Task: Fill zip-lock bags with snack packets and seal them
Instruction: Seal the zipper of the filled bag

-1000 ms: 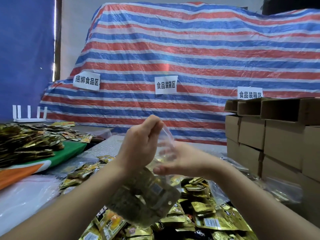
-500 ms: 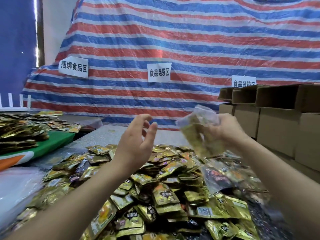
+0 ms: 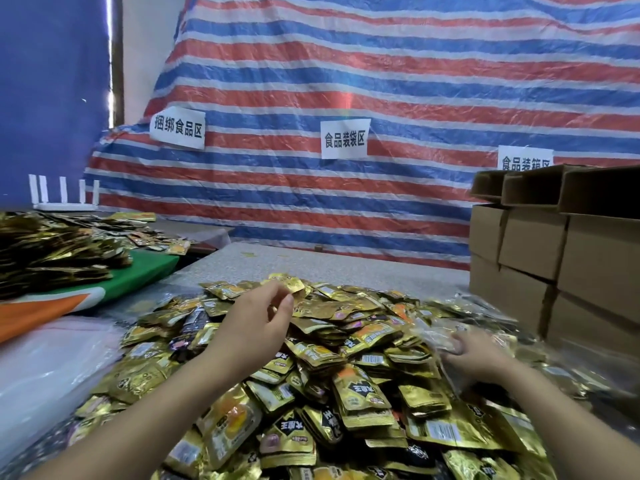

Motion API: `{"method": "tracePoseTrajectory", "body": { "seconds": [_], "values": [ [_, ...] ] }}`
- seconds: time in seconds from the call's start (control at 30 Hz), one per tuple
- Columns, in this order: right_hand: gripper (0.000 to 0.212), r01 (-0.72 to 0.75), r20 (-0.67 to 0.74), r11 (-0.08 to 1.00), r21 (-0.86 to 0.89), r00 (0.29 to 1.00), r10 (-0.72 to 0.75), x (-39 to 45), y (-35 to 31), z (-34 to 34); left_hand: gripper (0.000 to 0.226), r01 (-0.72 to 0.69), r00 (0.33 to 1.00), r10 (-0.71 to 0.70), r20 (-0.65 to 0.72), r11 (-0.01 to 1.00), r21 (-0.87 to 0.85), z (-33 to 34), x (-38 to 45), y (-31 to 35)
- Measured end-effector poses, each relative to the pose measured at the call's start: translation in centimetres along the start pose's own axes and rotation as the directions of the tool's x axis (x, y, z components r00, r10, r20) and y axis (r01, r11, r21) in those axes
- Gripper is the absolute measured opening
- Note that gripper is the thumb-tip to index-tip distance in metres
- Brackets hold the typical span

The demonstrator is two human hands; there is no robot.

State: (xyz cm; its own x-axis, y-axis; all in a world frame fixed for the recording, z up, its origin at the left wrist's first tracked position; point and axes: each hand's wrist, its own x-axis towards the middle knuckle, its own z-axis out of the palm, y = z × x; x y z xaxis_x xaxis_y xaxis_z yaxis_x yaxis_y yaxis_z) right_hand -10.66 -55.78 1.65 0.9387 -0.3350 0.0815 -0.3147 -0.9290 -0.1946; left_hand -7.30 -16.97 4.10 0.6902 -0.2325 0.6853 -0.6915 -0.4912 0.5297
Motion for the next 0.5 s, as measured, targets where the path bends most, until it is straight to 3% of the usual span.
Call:
{"method": "tracePoseTrajectory", "body": {
  "seconds": [0.07, 0.13, 0.3, 0.5],
  "values": [
    [0.063, 0.022, 0.023, 0.996, 0.090, 0.999, -0.024, -0.9, -1.1, -1.9, 0.018, 0.026, 1.000, -0.027, 0.011, 0.999, 0.042, -0.6, -0.5, -0.8],
    [0.069, 0.084, 0.005, 0.983, 0.161, 0.996, -0.086, -2.0, -3.0, -3.6, 0.020, 0.078, 0.997, -0.079, 0.012, 0.993, 0.091, -1.8, -0.9, -2.0],
    [0.042, 0.327, -0.308, 0.909, 0.258, 0.920, -0.244, -4.8, -10.3, -5.7, 0.022, 0.259, 0.966, -0.251, -0.065, 0.916, 0.307, -6.6, -0.8, -7.0],
    [0.025, 0.555, -0.431, 0.750, 0.359, 0.812, -0.394, -7.9, -18.5, -5.9, 0.022, 0.421, 0.882, -0.450, -0.144, 0.610, 0.672, -12.8, -0.6, -15.3]
  ]
}}
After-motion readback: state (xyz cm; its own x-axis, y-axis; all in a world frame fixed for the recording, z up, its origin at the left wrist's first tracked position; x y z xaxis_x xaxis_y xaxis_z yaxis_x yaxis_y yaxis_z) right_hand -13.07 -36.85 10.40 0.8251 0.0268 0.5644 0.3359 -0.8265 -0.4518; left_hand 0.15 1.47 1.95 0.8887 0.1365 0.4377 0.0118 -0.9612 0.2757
